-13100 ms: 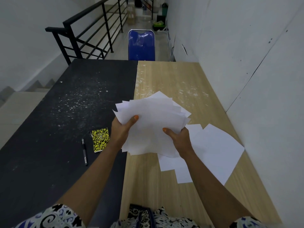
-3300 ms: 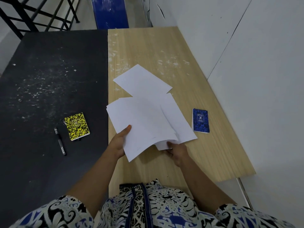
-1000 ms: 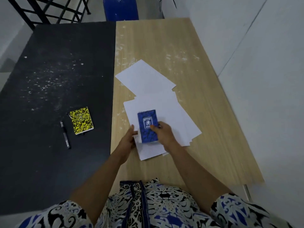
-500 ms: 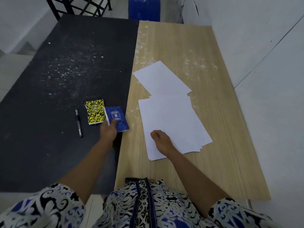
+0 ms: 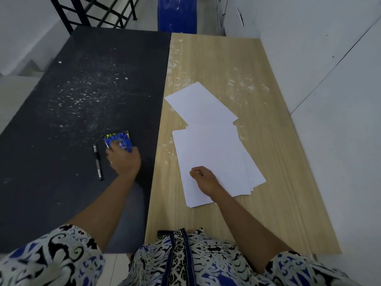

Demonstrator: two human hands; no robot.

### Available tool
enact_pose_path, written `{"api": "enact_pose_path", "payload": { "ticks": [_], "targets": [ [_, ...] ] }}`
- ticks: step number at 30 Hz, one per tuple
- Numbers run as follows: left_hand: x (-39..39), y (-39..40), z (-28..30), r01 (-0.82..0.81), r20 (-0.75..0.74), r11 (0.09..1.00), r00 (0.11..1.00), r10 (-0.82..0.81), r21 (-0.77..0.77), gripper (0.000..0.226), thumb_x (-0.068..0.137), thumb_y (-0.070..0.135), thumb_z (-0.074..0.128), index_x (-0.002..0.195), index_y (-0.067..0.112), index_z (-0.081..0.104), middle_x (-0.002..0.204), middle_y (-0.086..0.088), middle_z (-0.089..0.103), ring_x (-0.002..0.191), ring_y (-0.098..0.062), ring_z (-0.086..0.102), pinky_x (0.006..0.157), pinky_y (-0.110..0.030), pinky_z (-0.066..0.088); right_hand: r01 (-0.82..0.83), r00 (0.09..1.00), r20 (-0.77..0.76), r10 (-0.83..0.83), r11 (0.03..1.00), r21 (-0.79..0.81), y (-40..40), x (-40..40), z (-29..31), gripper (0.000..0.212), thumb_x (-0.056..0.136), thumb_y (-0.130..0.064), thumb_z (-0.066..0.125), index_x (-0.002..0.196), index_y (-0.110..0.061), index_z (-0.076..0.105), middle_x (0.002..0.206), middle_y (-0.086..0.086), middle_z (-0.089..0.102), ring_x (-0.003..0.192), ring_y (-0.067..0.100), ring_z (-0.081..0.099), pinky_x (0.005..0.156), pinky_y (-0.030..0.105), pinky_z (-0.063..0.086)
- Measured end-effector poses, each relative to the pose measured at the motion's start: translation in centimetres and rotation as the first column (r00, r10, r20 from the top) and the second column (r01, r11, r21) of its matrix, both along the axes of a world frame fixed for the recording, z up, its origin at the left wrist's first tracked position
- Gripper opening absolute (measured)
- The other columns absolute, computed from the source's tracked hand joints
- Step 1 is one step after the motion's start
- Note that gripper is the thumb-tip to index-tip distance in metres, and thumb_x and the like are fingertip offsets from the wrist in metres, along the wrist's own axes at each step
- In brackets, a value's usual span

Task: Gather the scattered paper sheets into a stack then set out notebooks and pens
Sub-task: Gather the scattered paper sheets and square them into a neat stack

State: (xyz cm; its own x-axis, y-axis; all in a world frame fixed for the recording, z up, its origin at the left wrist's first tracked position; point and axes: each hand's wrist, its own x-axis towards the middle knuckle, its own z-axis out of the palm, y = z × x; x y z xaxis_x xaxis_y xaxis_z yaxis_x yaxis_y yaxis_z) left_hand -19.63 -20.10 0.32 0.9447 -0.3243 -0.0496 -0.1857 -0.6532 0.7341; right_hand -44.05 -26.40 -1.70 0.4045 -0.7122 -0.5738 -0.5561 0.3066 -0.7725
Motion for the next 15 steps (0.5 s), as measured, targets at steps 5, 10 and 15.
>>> {"api": "enact_pose_path", "payload": {
  "ticks": [5, 10, 15],
  "targets": [
    [-5.2, -2.2, -0.6, 0.328, -0.326, 0.931, 0.873, -0.364, -0.161, 0.039, 0.088, 0.012, 0.063, 0.124, 0.008, 0.047, 0.117, -0.009, 0.053, 0.098, -0.024, 0.056, 0.074, -0.029, 0.041, 0.222, 0.975, -0.014, -0.224, 0.972, -0.080, -2.4, -1.7, 0.4, 0.011, 0.095, -0.020, 0.054, 0.103, -0.014, 0.060, 0.095, 0.003, 0.064, 0.072, 0.015, 0.062, 0.053, 0.019, 0.044],
    [-8.4, -5.0, -1.6, 0.446, -0.574, 0.895, 0.726, -0.378, -0.025, 0.060, 0.089, 0.024, 0.063, 0.140, 0.010, 0.034, 0.138, -0.011, 0.043, 0.100, -0.023, 0.055, 0.075, -0.034, 0.045, 0.290, 0.936, -0.109, -0.334, 0.911, -0.294, -5.8, -4.2, 0.5, 0.015, 0.094, -0.015, 0.054, 0.104, -0.011, 0.065, 0.099, 0.004, 0.065, 0.085, 0.018, 0.060, 0.063, 0.018, 0.043],
    [-10.2, -7.9, -2.1, 0.406, -0.579, 0.907, 0.768, -0.273, 0.110, 0.065, 0.087, 0.031, 0.063, 0.138, 0.007, 0.029, 0.136, -0.013, 0.033, 0.108, -0.029, 0.049, 0.084, -0.040, 0.047, 0.162, 0.799, -0.440, -0.410, 0.851, -0.500, -9.5, -6.5, 0.0, 0.048, 0.084, -0.032, 0.066, 0.126, -0.013, 0.051, 0.129, 0.014, 0.048, 0.120, 0.035, 0.044, 0.094, 0.044, 0.040]
  ]
}}
